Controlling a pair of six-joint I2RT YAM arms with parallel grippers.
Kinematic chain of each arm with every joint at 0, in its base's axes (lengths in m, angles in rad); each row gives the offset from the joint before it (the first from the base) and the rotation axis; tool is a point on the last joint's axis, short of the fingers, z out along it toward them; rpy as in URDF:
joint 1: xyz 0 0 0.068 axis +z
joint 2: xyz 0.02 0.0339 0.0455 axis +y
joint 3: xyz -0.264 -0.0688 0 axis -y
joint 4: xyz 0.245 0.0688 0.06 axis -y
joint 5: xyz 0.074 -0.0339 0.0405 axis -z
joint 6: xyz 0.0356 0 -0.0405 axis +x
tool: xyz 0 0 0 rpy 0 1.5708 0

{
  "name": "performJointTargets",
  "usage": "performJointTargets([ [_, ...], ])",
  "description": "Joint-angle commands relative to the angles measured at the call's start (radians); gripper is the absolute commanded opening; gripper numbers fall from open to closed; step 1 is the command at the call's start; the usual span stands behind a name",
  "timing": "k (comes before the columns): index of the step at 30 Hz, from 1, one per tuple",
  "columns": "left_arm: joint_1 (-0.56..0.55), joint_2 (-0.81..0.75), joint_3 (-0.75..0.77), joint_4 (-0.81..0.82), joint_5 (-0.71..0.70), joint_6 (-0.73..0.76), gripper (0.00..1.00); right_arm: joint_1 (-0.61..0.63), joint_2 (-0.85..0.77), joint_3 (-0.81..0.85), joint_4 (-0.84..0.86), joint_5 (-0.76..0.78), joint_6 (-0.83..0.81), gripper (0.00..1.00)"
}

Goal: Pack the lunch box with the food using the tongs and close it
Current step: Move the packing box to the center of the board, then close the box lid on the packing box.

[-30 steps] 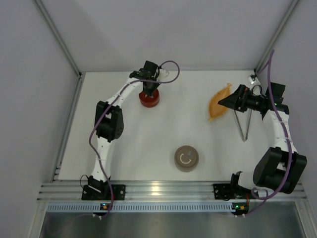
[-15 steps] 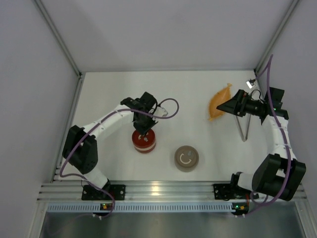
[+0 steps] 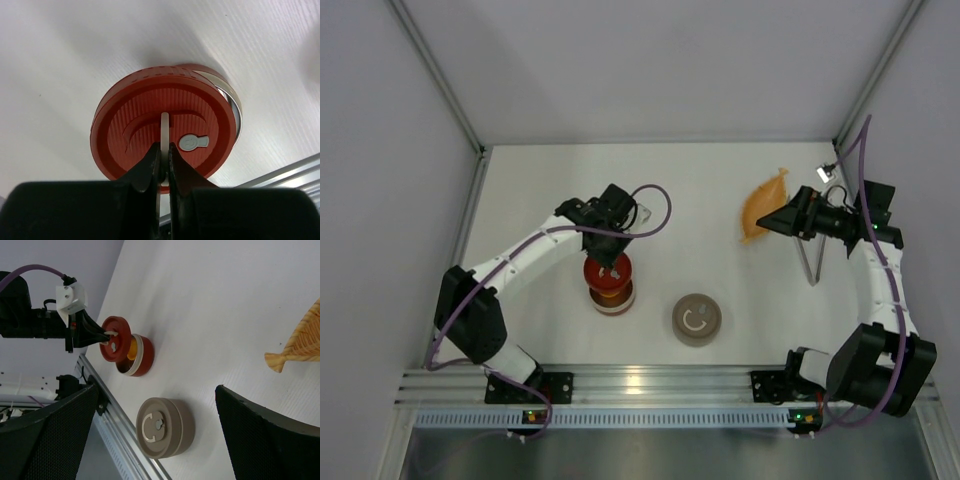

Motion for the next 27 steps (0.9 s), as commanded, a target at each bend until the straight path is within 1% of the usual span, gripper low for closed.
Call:
performJointTargets([
  [1,-0.038,-0.043,-0.003,-0.037,-0.189,-0.225,0.00,-0.014,-0.026,0.015,-0.055,-0.004,-0.055,0.99],
  [2,-0.042,-0.051,-0.005,-0.050,-0.199,-0.272,0.00,-0.015,-0.026,0.015,-0.057,-0.004,-0.055,0.99],
  [6,-0.043,-0.103,-0.023,-0.075,-0.172,-0.355,0.00,-0.015,-0.024,0.009,-0.052,0.000,-0.050,0.99],
  [8,-0.043,-0.120,-0.046,-0.077,-0.147,-0.377,0.00,-0.015,-0.026,0.007,-0.046,0.002,-0.047,0.99],
  [14,-0.043,-0.152,-0.129,-0.020,0.000,-0.419,0.00,-0.015,-0.034,-0.004,-0.043,0.006,-0.045,0.99],
  [19,-0.043,-0.151,-0.135,0.031,0.069,-0.455,0.00,-0.015,-0.031,-0.010,-0.038,0.009,-0.045,0.99],
  [21,-0.043,-0.154,-0.135,0.067,0.053,-0.483,0.00,-0.015,-0.032,-0.013,-0.038,0.009,-0.048,1.00],
  [24,-0.043,-0.158,-0.150,0.115,-0.015,-0.500,0.00,-0.015,-0.032,-0.016,-0.038,0.011,-0.053,0.99],
  [27,-0.043,-0.125,-0.160,0.117,-0.036,-0.517,0.00,-0.015,-0.026,-0.021,-0.035,0.009,-0.052,0.99],
])
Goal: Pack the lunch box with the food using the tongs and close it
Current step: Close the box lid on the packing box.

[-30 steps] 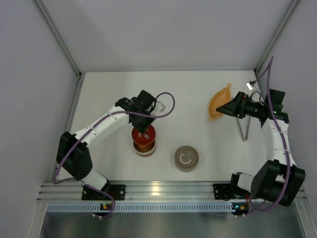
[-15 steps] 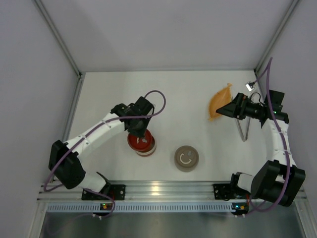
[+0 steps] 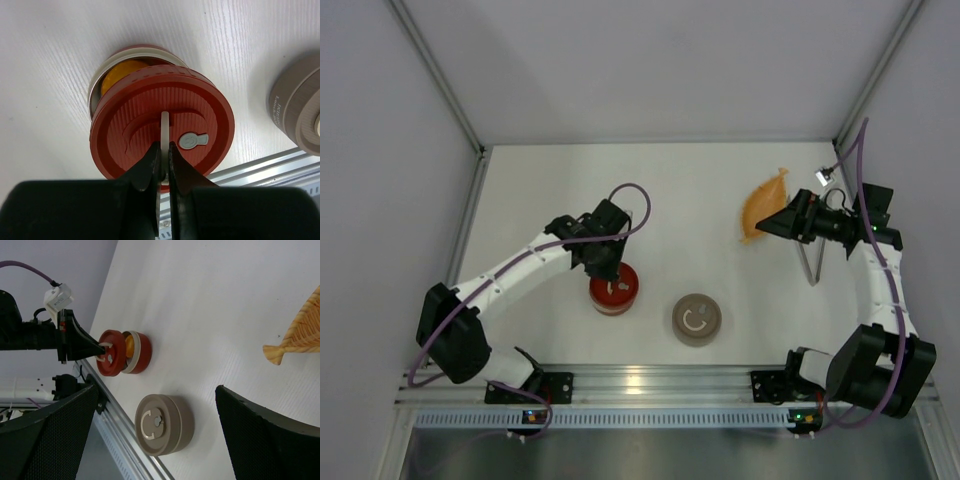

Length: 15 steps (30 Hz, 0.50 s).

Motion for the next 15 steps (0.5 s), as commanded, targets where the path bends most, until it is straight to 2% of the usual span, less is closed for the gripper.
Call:
performJointTargets([
  [1,-0.001,0.015,-0.015,0.069,-0.043,-0.048,0.00,-0.017,-0.020,-0.008,0.001,-0.011,-0.029,0.99],
  [10,0.011,0.062,-0.041,0.089,-0.049,-0.067,0.00,-0.021,-0.029,-0.011,0.012,-0.005,-0.030,0.99],
  [15,0.060,0.070,-0.073,0.105,-0.018,-0.082,0.00,-0.028,-0.028,-0.015,0.015,-0.011,-0.038,0.99],
])
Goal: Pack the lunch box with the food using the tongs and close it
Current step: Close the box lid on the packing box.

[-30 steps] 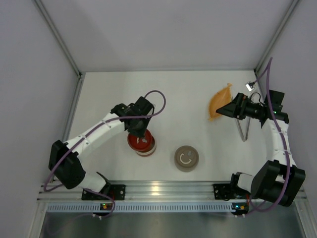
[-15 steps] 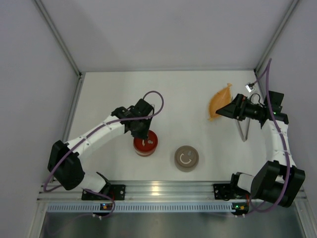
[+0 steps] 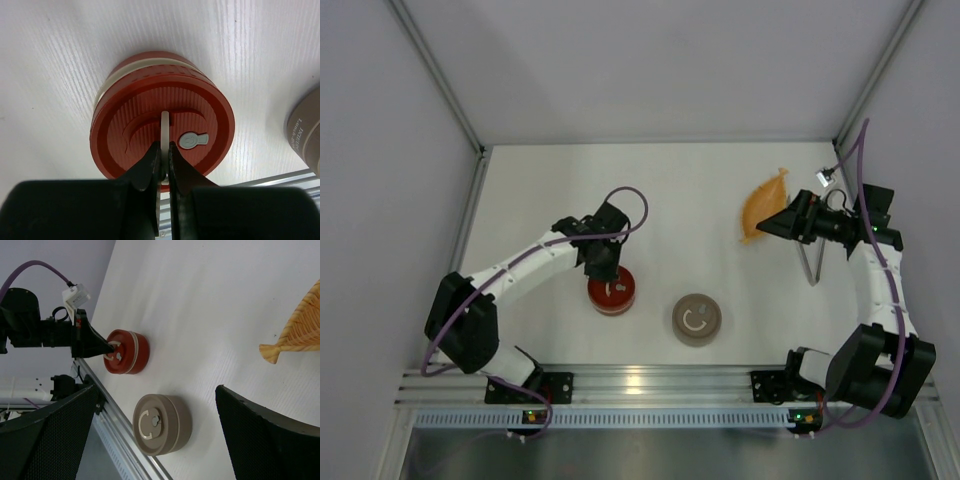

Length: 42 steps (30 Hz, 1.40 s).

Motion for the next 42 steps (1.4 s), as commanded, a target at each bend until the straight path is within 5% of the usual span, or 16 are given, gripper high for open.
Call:
performJointTargets([
  [1,0.052,0.006,-0.027,0.045,0.020,-0.031,0.00,-0.020,-0.027,-0.011,0.016,-0.013,-0.031,0.99],
  [18,0.031,-0.006,-0.092,0.105,-0.008,0.049,0.00,-0.020,-0.015,-0.027,0.067,-0.024,-0.001,0.99],
  [22,-0.026,0.003,-0.099,0.126,-0.030,0.213,0.00,-0.020,-0.012,-0.027,0.052,-0.024,-0.024,0.99],
  [35,-0.031,0.080,-0.121,0.016,0.325,0.781,0.00,-0.020,0.019,-0.013,0.044,-0.026,-0.045,0.99],
  [42,-0.037,0.086,-0.220,0.073,0.281,1.070,0.00,-0.020,0.048,0.016,0.009,-0.023,-0.091,1.00],
])
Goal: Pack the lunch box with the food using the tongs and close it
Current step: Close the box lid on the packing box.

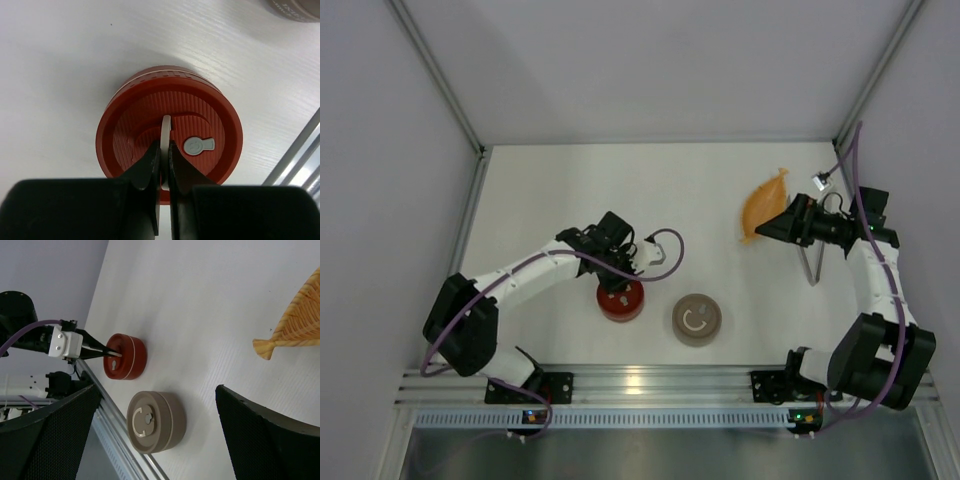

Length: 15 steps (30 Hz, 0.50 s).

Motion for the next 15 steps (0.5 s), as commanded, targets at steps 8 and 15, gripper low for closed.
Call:
performJointTargets([
  [8,-0.057,0.067,-0.226,0.032,-0.075,0.426,0.00,-0.021,0.037,0.063,-0.058,-0.021,-0.130,0.99],
  [15,-0.098,0.038,-0.201,-0.115,0.028,0.686,0.00,-0.022,0.057,0.098,-0.173,-0.029,-0.241,0.99],
])
